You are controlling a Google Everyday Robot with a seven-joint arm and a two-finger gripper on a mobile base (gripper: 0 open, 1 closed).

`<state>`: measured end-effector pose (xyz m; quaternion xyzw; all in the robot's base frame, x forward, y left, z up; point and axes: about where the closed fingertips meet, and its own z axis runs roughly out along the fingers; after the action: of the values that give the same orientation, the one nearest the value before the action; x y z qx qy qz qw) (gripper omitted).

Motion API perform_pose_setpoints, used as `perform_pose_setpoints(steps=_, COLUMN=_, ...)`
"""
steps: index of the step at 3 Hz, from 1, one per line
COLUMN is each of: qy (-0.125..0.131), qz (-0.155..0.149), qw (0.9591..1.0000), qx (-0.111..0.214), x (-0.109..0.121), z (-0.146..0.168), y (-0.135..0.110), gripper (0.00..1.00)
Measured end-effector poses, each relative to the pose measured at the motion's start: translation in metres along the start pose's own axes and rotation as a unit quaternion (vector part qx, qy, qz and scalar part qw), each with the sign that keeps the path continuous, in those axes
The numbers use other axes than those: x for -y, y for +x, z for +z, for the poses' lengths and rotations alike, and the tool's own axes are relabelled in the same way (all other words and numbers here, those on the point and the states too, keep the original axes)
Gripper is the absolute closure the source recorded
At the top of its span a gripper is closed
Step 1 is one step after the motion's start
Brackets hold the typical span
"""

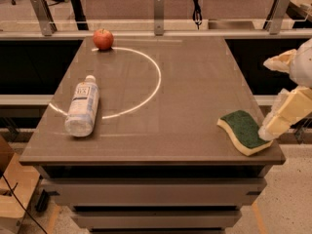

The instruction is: Move sponge near blue plastic bottle

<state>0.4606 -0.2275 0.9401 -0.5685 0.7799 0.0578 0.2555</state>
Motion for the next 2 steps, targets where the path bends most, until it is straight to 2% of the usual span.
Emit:
perform_pose_setpoints(steps=1, qy=-0.022, qz=0.037, qw=0.9988, qx=0.024, x=0.004, z=0.036, y=0.015, gripper=0.0)
perform_pose_setpoints(steps=2, qy=-0.049, qz=0.074, qw=0.9953, qx=0.039, x=0.001, z=0.073, y=0.03, gripper=0.0)
